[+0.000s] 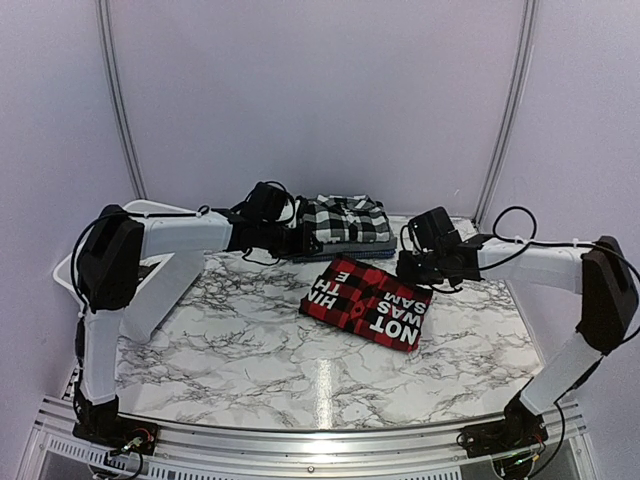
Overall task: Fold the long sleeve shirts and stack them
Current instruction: Fold the 2/3-rectangle-folded shirt at the center of the board, then smooth out the square-folded shirt at the center of the board.
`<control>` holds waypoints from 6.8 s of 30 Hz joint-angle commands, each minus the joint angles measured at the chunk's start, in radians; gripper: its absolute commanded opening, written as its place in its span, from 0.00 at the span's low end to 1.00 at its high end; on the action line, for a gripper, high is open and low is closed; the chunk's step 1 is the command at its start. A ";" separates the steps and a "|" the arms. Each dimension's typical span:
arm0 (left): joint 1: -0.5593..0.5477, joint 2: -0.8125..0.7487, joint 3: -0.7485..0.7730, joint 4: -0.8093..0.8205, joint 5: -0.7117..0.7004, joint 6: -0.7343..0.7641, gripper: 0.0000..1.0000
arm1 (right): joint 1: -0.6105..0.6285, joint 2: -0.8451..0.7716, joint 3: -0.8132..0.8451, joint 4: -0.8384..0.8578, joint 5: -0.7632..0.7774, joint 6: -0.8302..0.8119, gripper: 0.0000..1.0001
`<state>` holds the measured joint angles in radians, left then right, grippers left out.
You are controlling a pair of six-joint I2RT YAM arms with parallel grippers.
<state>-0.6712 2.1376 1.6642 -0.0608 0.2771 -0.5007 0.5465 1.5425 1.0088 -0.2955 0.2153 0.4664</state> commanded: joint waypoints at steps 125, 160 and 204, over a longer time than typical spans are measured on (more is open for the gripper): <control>0.018 -0.230 -0.665 0.271 0.020 -0.193 0.26 | 0.316 0.845 1.025 -0.355 0.173 -0.145 0.55; 0.005 -0.011 -0.503 0.332 0.121 -0.219 0.01 | 0.363 0.646 0.867 -0.185 0.121 -0.144 0.00; -0.016 -0.035 -0.258 0.205 0.043 -0.115 0.13 | 0.035 0.427 0.286 0.104 -0.077 -0.034 0.32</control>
<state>-0.6788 2.0014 1.3460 0.1932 0.3000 -0.6262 0.6193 1.9621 1.3106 -0.2577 0.1719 0.4156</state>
